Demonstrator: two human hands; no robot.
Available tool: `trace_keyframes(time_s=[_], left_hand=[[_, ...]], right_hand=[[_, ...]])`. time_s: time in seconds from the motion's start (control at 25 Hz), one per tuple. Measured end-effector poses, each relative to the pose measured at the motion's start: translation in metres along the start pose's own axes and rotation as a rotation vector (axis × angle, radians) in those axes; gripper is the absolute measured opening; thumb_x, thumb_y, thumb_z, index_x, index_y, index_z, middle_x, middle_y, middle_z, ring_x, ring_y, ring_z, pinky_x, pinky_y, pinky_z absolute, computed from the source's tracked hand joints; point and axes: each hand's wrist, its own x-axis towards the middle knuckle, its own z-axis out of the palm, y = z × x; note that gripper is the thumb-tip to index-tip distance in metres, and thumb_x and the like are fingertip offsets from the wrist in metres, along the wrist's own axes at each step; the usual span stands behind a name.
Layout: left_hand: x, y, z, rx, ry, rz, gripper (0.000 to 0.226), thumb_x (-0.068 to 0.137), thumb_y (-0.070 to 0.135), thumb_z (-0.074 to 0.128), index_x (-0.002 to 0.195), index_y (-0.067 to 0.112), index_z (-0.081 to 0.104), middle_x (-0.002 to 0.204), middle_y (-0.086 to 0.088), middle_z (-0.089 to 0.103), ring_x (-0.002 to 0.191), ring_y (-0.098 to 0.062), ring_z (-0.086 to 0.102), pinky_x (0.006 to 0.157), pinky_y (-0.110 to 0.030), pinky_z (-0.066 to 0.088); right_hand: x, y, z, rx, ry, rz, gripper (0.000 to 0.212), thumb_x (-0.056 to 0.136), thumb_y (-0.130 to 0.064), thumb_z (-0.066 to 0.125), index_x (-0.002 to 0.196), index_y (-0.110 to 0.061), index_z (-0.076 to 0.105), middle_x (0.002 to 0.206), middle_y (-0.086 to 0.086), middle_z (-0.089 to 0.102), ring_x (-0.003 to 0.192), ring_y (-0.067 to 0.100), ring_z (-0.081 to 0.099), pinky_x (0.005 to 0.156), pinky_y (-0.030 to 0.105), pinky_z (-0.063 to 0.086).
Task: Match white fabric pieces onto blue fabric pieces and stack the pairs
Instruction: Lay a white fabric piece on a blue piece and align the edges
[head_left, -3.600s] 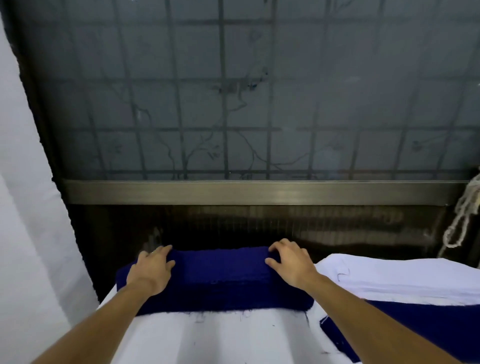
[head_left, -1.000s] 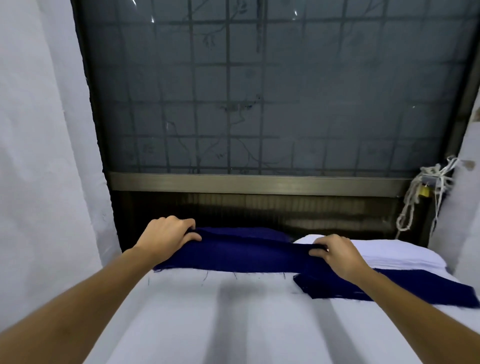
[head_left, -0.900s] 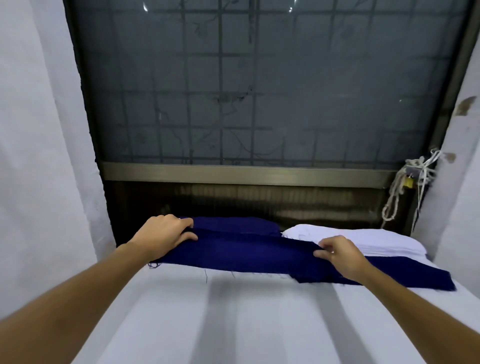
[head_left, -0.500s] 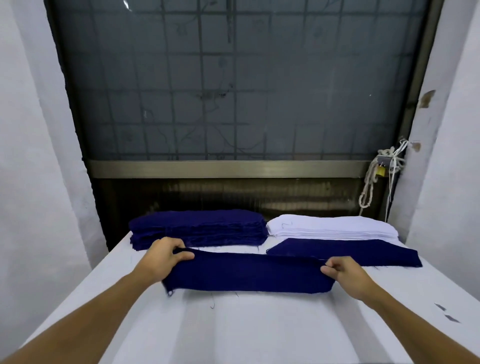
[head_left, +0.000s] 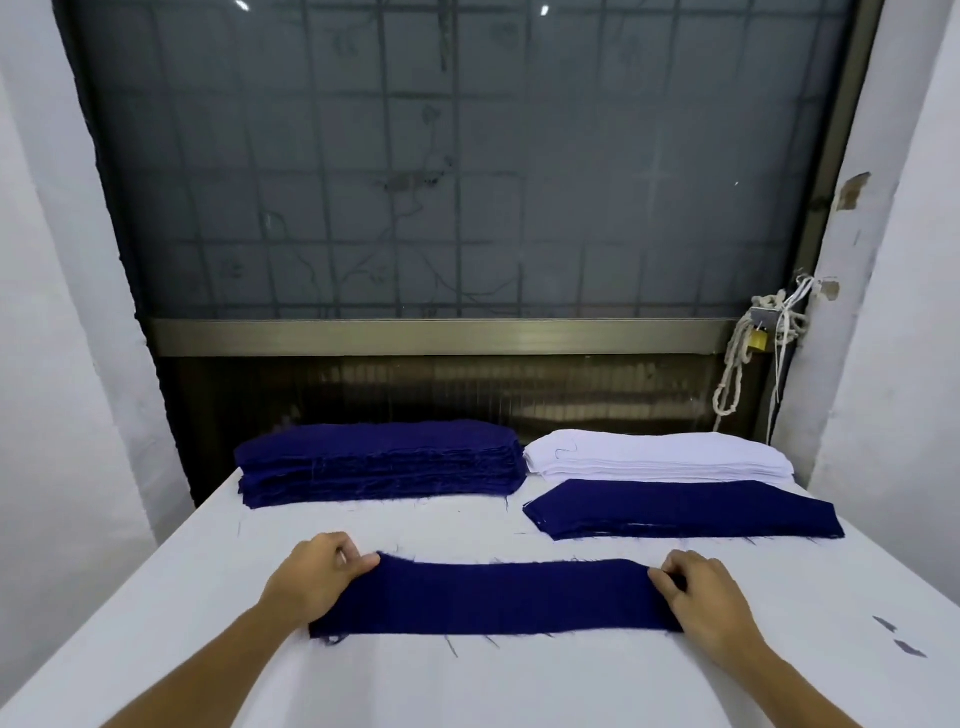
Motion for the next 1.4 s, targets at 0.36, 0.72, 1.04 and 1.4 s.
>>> trace_keyframes(time_s=[0.36, 0.72, 1.04, 1.4], left_hand=[[-0.014, -0.020, 0.022, -0.170, 0.165, 0.015, 0.019, 0.092, 0.021, 0.069, 0.091, 0.037, 0.060, 0.079, 0.015, 0.069, 0.064, -0.007, 0.066, 0.051, -0.020, 0.045], [-0.019, -0.019, 0.023, -0.179, 0.217, -0.008, 0.020, 0.088, 0.015, 0.068, 0.089, 0.032, 0.058, 0.076, 0.005, 0.064, 0.057, -0.015, 0.065, 0.049, -0.027, 0.049], [0.019, 0.040, 0.013, -0.015, 0.324, 0.245, 0.013, 0.093, 0.029, 0.069, 0.096, 0.034, 0.057, 0.093, 0.016, 0.057, 0.091, -0.004, 0.051, 0.073, -0.026, 0.042], [0.152, 0.237, 0.083, -0.001, 0.080, 0.469, 0.012, 0.099, 0.023, 0.061, 0.108, 0.024, 0.069, 0.101, 0.010, 0.065, 0.088, -0.005, 0.062, 0.080, -0.025, 0.055]], right_hand=[[0.004, 0.006, 0.009, -0.085, 0.074, -0.041, 0.023, 0.096, -0.031, 0.060, 0.074, -0.026, 0.055, 0.076, -0.012, 0.060, 0.074, 0.008, 0.056, 0.065, 0.031, 0.049], [-0.001, 0.005, 0.007, -0.017, 0.118, -0.057, 0.025, 0.096, -0.034, 0.063, 0.076, -0.026, 0.050, 0.078, -0.010, 0.055, 0.074, 0.008, 0.053, 0.062, 0.027, 0.045], [0.053, 0.007, -0.023, -0.136, 0.148, -0.089, 0.016, 0.099, -0.039, 0.057, 0.090, -0.027, 0.052, 0.086, -0.012, 0.054, 0.080, 0.008, 0.052, 0.063, 0.021, 0.044], [0.174, -0.008, -0.008, -0.131, 0.159, -0.143, 0.013, 0.101, -0.039, 0.054, 0.095, -0.028, 0.056, 0.092, -0.010, 0.060, 0.087, 0.010, 0.053, 0.080, 0.029, 0.050]])
